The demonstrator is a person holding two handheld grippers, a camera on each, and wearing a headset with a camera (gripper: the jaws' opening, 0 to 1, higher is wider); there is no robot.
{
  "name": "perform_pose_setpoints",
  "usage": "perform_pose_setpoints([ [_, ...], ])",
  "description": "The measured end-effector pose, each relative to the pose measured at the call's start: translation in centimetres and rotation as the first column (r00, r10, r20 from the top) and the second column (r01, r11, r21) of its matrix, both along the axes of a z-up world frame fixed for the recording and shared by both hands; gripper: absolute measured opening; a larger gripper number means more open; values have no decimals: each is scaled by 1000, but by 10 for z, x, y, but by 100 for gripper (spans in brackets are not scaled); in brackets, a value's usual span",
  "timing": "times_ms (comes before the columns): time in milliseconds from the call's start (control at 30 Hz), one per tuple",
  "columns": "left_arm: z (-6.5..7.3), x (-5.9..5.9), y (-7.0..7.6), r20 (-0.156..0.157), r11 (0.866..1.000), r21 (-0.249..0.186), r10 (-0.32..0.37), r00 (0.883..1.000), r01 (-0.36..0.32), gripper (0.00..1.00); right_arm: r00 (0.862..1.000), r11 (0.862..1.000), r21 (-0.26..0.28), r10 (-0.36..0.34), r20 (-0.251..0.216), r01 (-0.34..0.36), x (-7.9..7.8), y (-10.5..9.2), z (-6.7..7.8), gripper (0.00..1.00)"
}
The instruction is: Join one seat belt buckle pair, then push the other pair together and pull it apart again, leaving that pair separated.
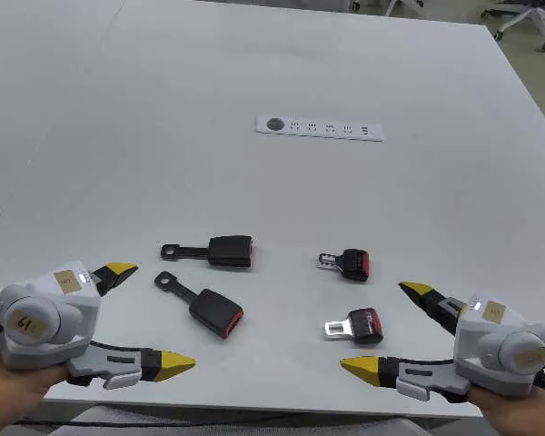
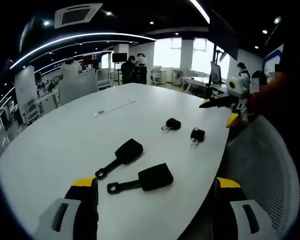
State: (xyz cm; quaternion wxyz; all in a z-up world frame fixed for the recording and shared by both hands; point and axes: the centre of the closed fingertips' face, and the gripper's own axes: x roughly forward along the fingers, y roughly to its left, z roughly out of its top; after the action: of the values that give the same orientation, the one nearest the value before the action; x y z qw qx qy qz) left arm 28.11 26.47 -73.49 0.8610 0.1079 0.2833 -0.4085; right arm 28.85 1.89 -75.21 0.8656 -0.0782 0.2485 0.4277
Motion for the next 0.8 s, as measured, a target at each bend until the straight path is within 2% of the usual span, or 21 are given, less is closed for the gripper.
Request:
perform_pose_setpoints([
  [400,2,2,-2,9,1000,1,-3,1000,3,98,1000,1000,1,11,2,-11,0,2,1,96],
  [800,-2,-4,2,-3,1000,1,7,1000,-7,96,1000,1000,1,23,0,-23,-3,4,-1,95],
])
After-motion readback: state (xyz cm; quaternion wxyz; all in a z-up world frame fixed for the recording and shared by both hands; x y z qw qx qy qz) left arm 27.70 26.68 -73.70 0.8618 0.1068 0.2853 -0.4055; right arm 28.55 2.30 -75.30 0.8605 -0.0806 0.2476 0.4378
